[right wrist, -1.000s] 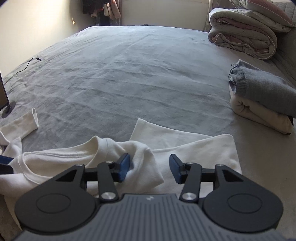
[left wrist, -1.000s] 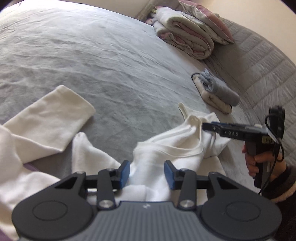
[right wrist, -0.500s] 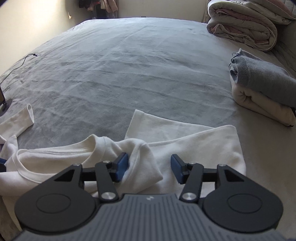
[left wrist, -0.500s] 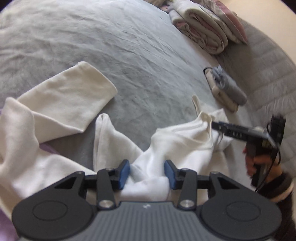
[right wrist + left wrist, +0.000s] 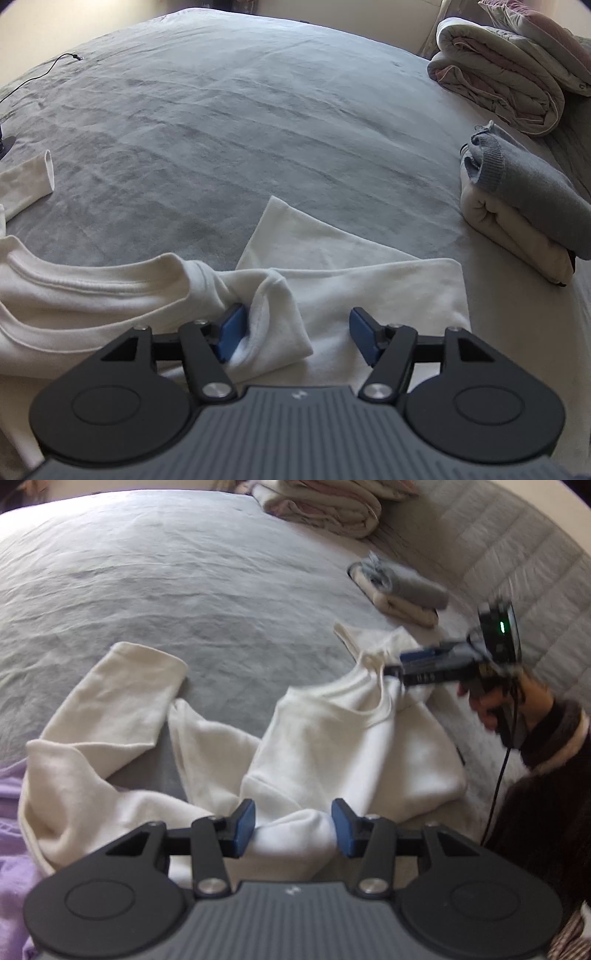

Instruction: Fold clothes

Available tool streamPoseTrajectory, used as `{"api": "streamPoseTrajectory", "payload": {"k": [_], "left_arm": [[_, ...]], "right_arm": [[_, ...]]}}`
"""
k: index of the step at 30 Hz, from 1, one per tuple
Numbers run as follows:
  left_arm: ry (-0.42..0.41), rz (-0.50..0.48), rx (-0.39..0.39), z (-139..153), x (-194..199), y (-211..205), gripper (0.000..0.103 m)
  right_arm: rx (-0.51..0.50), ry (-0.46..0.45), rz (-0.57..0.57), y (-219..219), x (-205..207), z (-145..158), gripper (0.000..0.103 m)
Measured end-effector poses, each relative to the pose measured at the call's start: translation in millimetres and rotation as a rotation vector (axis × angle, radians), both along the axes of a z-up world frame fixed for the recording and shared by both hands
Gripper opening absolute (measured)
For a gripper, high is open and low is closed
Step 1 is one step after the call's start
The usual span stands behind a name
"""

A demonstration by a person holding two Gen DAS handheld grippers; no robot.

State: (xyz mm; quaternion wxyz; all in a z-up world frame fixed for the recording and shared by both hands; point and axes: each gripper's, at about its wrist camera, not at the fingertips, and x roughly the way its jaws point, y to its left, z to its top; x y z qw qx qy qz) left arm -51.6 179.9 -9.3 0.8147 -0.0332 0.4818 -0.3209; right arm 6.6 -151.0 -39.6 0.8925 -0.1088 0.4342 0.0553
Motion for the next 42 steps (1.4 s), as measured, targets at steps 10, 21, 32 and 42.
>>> {"api": "streamPoseTrajectory", "payload": {"k": [10, 21, 32, 42], "left_arm": [[0.218, 0.207, -0.212, -34.9, 29.3, 17.0, 0.051], [0.245, 0.29, -0.277, -47.7, 23.5, 18.8, 0.035], [-0.054, 0.368, -0.166, 6.8, 13.5, 10.8, 0.012], [-0.31, 0.43, -0.022, 59.1, 69.4, -9.5, 0.012]], "right_arm": [[-0.003, -0.004, -0.001, 1.3, -0.4, -0.6, 0.066], [0.084, -0.004, 0.032, 0.8, 0.7, 3.4, 0.038], [0.114, -0.188, -0.029, 7.7, -12.0, 30.8, 0.009], [0.062, -0.41, -0.082, 16.7, 6.3, 67.1, 0.008]]}}
